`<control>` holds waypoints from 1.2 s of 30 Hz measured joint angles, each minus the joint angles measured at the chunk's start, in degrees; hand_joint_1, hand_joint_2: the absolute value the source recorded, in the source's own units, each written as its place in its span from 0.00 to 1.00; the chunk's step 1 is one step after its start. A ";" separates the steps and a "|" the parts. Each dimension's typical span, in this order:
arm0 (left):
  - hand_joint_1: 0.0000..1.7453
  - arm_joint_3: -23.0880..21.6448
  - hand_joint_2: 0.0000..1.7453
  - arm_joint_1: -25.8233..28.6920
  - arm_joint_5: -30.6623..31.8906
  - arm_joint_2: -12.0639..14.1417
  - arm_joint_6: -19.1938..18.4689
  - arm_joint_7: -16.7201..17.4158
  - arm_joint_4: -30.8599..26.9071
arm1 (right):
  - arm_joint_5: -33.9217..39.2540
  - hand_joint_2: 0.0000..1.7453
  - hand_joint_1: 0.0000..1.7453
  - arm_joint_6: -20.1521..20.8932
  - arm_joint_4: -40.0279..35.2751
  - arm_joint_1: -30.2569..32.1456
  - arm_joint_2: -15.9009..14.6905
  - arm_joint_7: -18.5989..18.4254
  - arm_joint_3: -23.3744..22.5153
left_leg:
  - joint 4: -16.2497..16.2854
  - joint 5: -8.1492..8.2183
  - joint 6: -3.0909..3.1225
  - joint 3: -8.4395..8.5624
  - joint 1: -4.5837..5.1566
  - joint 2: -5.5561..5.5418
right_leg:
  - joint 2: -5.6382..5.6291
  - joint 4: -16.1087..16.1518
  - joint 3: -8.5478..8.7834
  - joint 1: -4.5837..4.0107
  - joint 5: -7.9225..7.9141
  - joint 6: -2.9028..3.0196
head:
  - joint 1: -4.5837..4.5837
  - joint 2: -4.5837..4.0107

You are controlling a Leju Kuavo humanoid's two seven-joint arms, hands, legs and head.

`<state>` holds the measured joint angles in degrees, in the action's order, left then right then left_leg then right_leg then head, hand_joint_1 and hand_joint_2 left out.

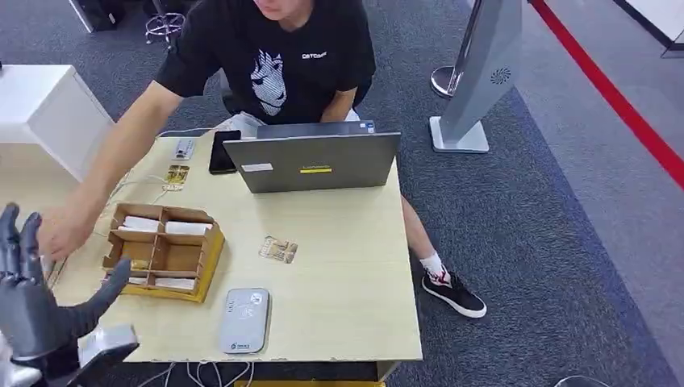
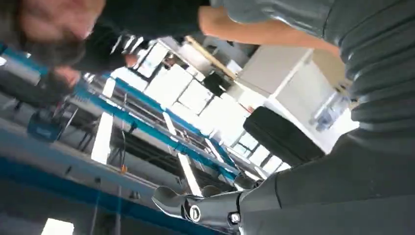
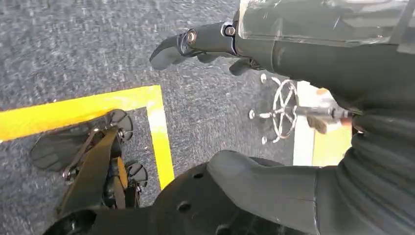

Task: Pass the card to the sensor for recognition and then transmit it.

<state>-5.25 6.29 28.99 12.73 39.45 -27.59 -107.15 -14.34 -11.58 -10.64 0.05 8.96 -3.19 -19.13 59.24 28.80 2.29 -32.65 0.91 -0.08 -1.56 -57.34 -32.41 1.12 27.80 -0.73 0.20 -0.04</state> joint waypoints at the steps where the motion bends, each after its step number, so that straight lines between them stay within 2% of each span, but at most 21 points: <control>1: 0.00 0.67 1.00 2.23 -2.56 -0.97 -0.64 -1.77 -2.16 | 0.13 1.00 0.00 -0.07 0.00 0.02 0.07 0.09 -0.39 | 0.00 0.02 0.03 -0.01 0.00 -0.06 | 0.06 0.00 0.02 0.00 0.03 -0.04 | 0.00 0.00; 3: 0.00 2.43 1.00 6.61 -7.55 -2.82 -3.30 -4.98 -6.29 | 0.37 1.00 0.00 -0.09 0.00 0.02 0.13 0.41 -1.07 | 0.00 0.03 0.03 0.00 0.00 -0.06 | 0.07 0.00 0.04 0.00 0.04 -0.05 | -0.07 0.00; 5: 0.00 4.44 1.00 10.14 -11.83 -4.95 -8.44 -7.85 -9.21 | 0.63 1.00 0.00 -0.09 -0.02 0.09 0.15 0.96 -1.85 | -0.01 0.03 0.03 0.00 -0.01 -0.10 | 0.14 0.00 0.06 0.00 0.04 -0.05 | -0.11 0.00; 7: 0.00 6.50 1.00 13.10 -12.84 -7.73 -11.08 -8.93 -10.83 | 0.74 1.00 0.00 -0.31 -0.07 0.09 0.22 1.09 -2.51 | -0.01 0.03 0.03 0.02 -0.01 -0.10 | 0.17 -0.01 0.08 -0.01 0.05 -0.04 | -0.11 0.00; 9: 0.00 9.08 1.00 15.43 -14.13 -10.35 -13.40 -9.17 -11.71 | 0.72 1.00 0.00 -0.48 -0.09 0.16 0.28 1.22 -3.15 | -0.01 0.03 0.03 0.05 -0.01 -0.14 | 0.20 -0.01 0.09 -0.01 0.05 -0.04 | -0.09 0.00; 11: 0.00 12.52 1.00 16.84 -16.22 -13.92 -18.04 -9.23 -11.70 | 0.61 1.00 0.00 -0.61 -0.11 0.14 0.42 1.22 -3.76 | -0.01 0.02 0.03 0.04 -0.02 -0.21 | 0.28 -0.01 0.12 -0.02 0.05 -0.04 | -0.11 0.00; 13: 0.00 15.25 1.00 17.71 -16.69 -16.62 -20.35 -9.74 -11.70 | 0.55 1.00 0.00 -0.68 -0.17 0.15 0.48 1.22 -4.04 | -0.01 0.02 0.03 0.05 -0.02 -0.21 | 0.29 -0.01 0.14 -0.02 0.05 -0.04 | -0.13 0.00; 15: 0.00 17.80 1.00 17.94 -17.91 -19.40 -22.93 -8.51 -11.64 | 0.46 1.00 0.00 -0.96 -0.24 0.14 0.59 1.22 -4.48 | -0.01 0.02 0.03 0.05 -0.02 -0.28 | 0.35 -0.01 0.18 -0.01 0.05 -0.04 | -0.11 0.00; 19: 0.00 26.83 1.00 17.23 -21.80 -25.64 -33.53 -8.30 -10.02 | -0.22 1.00 0.00 -1.36 -0.33 0.14 0.79 1.46 -5.20 | -0.01 0.02 0.03 0.09 -0.02 -0.27 | 0.34 -0.01 0.18 -0.01 0.04 -0.04 | -0.11 0.00; 21: 0.00 30.55 1.00 16.92 -22.63 -27.48 -36.45 -8.30 -9.08 | -0.42 1.00 0.00 -1.51 -0.37 0.10 0.85 1.66 -5.37 | -0.01 0.02 0.03 0.09 -0.02 -0.27 | 0.34 -0.01 0.18 -0.02 0.04 -0.04 | -0.11 0.00; 24: 0.00 34.06 1.00 16.32 -24.69 -29.47 -38.69 -7.20 -8.10 | -0.59 1.00 0.00 -1.55 -0.39 0.09 0.92 1.99 -5.73 | -0.01 0.02 0.03 0.10 -0.02 -0.29 | 0.35 -0.01 0.18 -0.02 0.05 -0.04 | -0.11 0.00; 27: 0.00 37.15 1.00 15.36 -30.94 -30.72 -47.24 -3.57 -5.86 | -1.49 1.00 0.00 -1.55 -0.48 0.07 0.92 2.95 -6.12 | -0.01 0.02 0.03 0.08 -0.01 -0.30 | 0.36 -0.01 0.18 -0.01 0.05 -0.04 | -0.13 0.00; 29: 0.00 39.42 1.00 14.28 -32.27 -31.35 -50.82 -2.15 -2.80 | -1.92 1.00 0.00 -1.55 -0.57 0.03 0.92 3.17 -6.27 | -0.01 0.02 0.03 0.09 -0.02 -0.30 | 0.36 -0.01 0.18 -0.02 0.05 -0.04 | -0.11 0.00; 33: 0.00 43.54 1.00 12.73 -32.84 -32.07 -54.72 -1.15 3.74 | -2.47 1.00 0.00 -1.53 -0.57 0.09 0.92 3.15 -6.56 | -0.01 0.01 0.03 0.11 -0.02 -0.29 | 0.36 -0.01 0.18 -0.02 0.05 -0.04 | -0.13 0.00; 36: 0.00 45.03 1.00 11.97 -32.47 -32.42 -56.68 0.14 7.38 | -2.67 1.00 0.00 -1.14 -0.57 0.06 0.92 2.69 -6.60 | -0.01 0.01 0.03 0.11 -0.01 -0.30 | 0.36 -0.01 0.18 -0.01 0.05 -0.04 | -0.15 0.00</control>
<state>39.78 18.26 -3.47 -19.69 -17.23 -27.45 -99.77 -17.00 -12.72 -11.21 0.12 9.88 -0.50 -25.73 59.23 28.81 2.32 -32.54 0.89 -0.38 -1.20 -57.35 -32.23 1.10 27.84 -0.77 0.04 -0.04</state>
